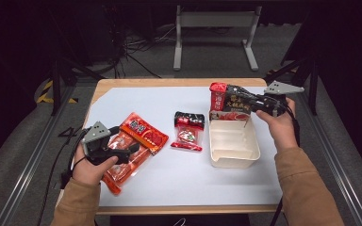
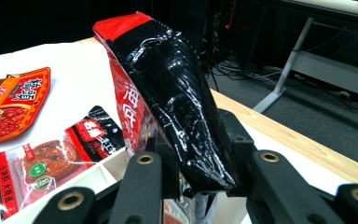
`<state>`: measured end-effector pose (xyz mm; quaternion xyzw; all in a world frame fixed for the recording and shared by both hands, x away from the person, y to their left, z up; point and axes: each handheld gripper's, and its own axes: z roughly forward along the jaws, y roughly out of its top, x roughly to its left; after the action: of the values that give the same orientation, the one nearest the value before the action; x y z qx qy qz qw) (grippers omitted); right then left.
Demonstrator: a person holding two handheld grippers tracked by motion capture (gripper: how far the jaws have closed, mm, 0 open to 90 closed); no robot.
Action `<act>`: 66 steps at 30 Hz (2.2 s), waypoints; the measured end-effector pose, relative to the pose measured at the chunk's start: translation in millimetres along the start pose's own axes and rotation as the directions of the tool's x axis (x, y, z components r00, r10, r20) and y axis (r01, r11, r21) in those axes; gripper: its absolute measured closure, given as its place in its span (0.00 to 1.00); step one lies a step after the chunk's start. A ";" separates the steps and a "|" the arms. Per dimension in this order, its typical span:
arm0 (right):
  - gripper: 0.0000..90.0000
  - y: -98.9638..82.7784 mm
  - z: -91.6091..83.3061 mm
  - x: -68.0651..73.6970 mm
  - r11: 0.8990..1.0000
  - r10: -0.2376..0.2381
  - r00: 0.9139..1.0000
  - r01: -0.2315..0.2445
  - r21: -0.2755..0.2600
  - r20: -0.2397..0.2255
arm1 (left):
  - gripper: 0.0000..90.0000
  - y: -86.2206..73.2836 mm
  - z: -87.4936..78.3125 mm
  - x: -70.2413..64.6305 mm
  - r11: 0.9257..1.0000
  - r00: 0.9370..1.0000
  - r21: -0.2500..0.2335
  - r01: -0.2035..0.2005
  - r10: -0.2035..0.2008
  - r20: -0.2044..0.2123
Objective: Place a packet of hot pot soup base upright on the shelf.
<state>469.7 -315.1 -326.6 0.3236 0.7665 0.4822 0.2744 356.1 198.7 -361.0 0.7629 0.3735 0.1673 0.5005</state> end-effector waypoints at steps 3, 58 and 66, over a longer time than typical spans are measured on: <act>0.79 0.7 0.5 1.3 1.000 0.001 1.000 -0.001 0.004 0.003 | 0.04 1.2 1.5 3.7 1.000 1.000 0.008 0.003 -0.003 0.008; 0.38 -56.5 -88.5 34.5 0.982 0.186 0.982 -0.187 -0.037 -0.021 | 0.13 34.4 4.4 63.0 0.999 0.997 0.018 -0.033 0.031 0.069; 0.39 -57.8 -83.2 35.1 0.982 0.186 0.982 -0.187 -0.031 -0.046 | 0.22 34.8 20.3 84.1 0.998 1.000 0.049 -0.024 0.023 0.012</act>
<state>372.9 -354.0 -351.4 0.3786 0.7299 0.5261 0.2171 438.8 240.1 -349.1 0.7803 0.3656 0.1594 0.4817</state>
